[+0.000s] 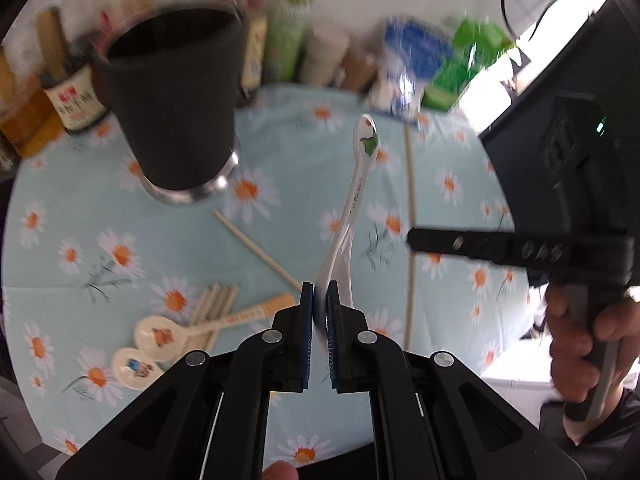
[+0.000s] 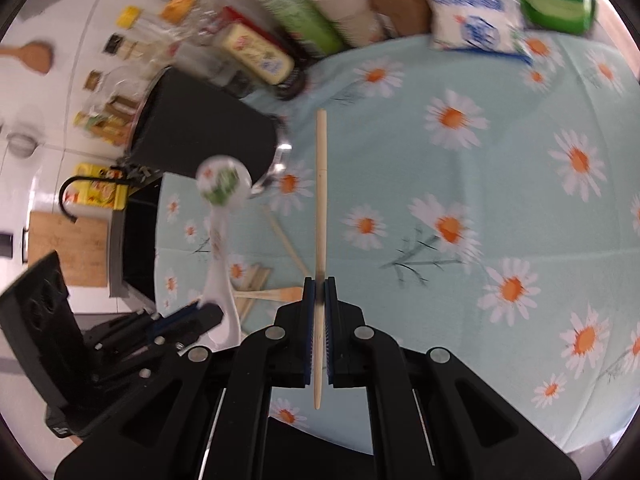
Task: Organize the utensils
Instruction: 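Carry the spoon and chopstick up to the black holder with both tools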
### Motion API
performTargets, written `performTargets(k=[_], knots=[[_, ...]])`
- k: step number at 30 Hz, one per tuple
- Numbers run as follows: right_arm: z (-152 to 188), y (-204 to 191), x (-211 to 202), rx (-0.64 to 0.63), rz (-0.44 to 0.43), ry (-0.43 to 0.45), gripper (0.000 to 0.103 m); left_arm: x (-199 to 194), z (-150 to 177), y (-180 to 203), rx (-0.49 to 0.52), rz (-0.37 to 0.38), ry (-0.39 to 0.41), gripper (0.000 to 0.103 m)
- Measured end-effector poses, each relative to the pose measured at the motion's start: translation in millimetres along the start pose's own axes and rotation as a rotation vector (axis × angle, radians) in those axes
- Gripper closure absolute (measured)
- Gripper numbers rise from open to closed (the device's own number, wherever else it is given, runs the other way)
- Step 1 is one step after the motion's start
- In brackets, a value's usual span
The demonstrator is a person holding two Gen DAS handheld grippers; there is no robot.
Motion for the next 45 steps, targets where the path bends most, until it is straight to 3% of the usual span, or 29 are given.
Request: performTargets(k=[8, 22, 27, 38, 45], knots=[[-24.8, -62.4, -11.2, -0.175, -0.037, 0.065, 0.097, -54.9, -21.2, -22.0, -0.046, -0.079, 0.189, 0.098], [-80.6, -149.1, -42.5, -0.432, -0.046, 0.376, 0.097, -108.2, -63.6, -54.0, -0.05, -0.105, 0.444, 0.098], [-101.3, -162.7, -49.0, -0.482, -0.032, 0.501, 0.097, -114.9, -83.8, -67.2, -0.057, -0.069, 0.51, 0.098], [-131.1, -191.1, -66.3, -0.549, -0.008, 0.679, 0.097, -114.2, -118.5, -85.7, -0.069, 0.021, 0.643, 0.098], [-140.2, -185.9, -52.6, -0.529, -0.016, 0.696, 0.097, -105.8, -127.3, -94.0, -0.076, 0.033, 0.705, 0.097]])
Point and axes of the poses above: each gripper's, at about its wrist camera, not at the fingertips, and x roughly the way its jaws point, y to its right, z to its underside, the point moved 7 cm from there along x, roughly the way its jaws point, and after that the axes turned 5 degrees about -y, right-handed, at the moved point
